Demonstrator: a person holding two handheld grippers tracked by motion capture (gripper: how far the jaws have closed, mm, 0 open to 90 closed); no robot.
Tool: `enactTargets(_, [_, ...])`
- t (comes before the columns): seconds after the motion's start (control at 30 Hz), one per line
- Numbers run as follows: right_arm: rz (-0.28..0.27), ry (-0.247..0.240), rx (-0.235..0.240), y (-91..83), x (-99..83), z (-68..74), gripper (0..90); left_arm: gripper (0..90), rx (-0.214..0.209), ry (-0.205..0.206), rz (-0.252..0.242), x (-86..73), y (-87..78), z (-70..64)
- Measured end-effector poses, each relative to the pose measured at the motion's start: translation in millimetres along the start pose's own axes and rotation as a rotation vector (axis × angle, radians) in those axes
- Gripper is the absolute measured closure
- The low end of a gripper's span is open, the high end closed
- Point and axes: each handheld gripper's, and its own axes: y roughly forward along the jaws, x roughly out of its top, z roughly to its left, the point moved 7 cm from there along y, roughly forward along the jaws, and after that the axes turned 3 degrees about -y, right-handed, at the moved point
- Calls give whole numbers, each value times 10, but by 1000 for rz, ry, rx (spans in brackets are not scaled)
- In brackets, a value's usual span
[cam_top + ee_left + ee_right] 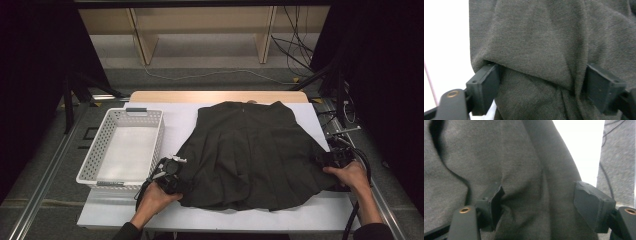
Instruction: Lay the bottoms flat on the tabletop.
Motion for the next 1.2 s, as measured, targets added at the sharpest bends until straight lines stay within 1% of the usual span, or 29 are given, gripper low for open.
enactTargets(0.03, [7, -1, 1, -10, -1, 8, 357, 239, 1, 6, -7, 0, -10, 5])
enactTargets(0.07, [7, 6, 13, -22, -1, 30, 440, 288, -7, 19, -23, 3, -26, 8])
enactTargets(0.1, [15, 9, 34, -39, -4, 52, 524, 362, -16, 19, -33, 3, -34, 2])
enactTargets(0.13, [18, 11, 45, -44, -6, 65, 588, 414, -20, 31, -39, 0, -42, 0])
enactTargets(0.17, [22, 10, 47, -50, -8, 81, 640, 473, -23, 34, -43, 0, -46, -10])
enactTargets(0.2, [25, 12, 50, -56, -9, 90, 712, 519, -29, 46, -52, 2, -51, -28])
enactTargets(0.23, [32, 11, 77, -69, -13, 121, 776, 593, -32, 50, -53, 0, -54, -43])
enactTargets(0.3, [34, 10, 71, -87, -19, 150, 817, 728, -38, 67, -56, -4, -68, -85])
enactTargets(0.33, [41, 12, 78, -107, -25, 175, 826, 775, -33, 78, -57, -5, -72, -93])
enactTargets(0.37, [45, 16, 93, -119, -31, 192, 832, 807, -36, 86, -59, -6, -79, -100])
enactTargets(0.4, [51, 25, 108, -135, -44, 213, 836, 821, -61, 73, -55, -13, -90, -117])
enactTargets(0.43, [56, 24, 117, -151, -61, 231, 837, 827, -85, 69, -56, -22, -102, -137])
enactTargets(0.47, [56, 17, 117, -165, -79, 244, 838, 830, -112, 68, -52, -40, -119, -171])
enactTargets(0.5, [59, 15, 123, -190, -107, 270, 838, 832, -126, 67, -50, -52, -129, -196])
enactTargets(0.53, [64, 18, 128, -208, -124, 288, 838, 832, -133, 76, -44, -72, -143, -227])
enactTargets(0.57, [59, 10, 129, -230, -147, 295, 838, 832, -136, 86, -48, -90, -162, -273])
enactTargets(0.67, [61, 1, 137, -311, -224, 340, 839, 830, -145, 106, -47, -134, -219, -346])
enactTargets(0.7, [60, -8, 138, -334, -255, 350, 838, 828, -144, 107, -49, -144, -227, -350])
enactTargets(0.73, [64, -2, 141, -348, -273, 358, 838, 826, -155, 102, -46, -164, -249, -352])
enactTargets(0.8, [64, -6, 143, -363, -322, 357, 838, 824, -170, 100, -47, -201, -290, -368])
enactTargets(0.83, [60, -7, 147, -370, -343, 354, 838, 820, -170, 112, -48, -229, -320, -374])
enactTargets(0.87, [61, 2, 148, -390, -365, 354, 838, 812, -167, 115, -50, -247, -335, -375])
enactTargets(0.9, [61, -4, 147, -398, -379, 344, 837, 807, -164, 115, -55, -265, -350, -366])
enactTargets(0.97, [59, -1, 142, -422, -405, 333, 837, 804, -169, 111, -53, -296, -378, -339])
enactTargets(1.0, [54, -5, 133, -429, -412, 319, 836, 805, -167, 114, -54, -303, -394, -326])
enactTargets(1.07, [51, -2, 116, -436, -414, 289, 833, 804, -147, 120, -60, -311, -414, -293])
enactTargets(1.1, [49, 0, 102, -428, -411, 267, 831, 804, -149, 119, -59, -315, -415, -286])
enactTargets(1.2, [49, 6, 86, -401, -402, 251, 823, 804, -148, 121, -50, -321, -394, -276])
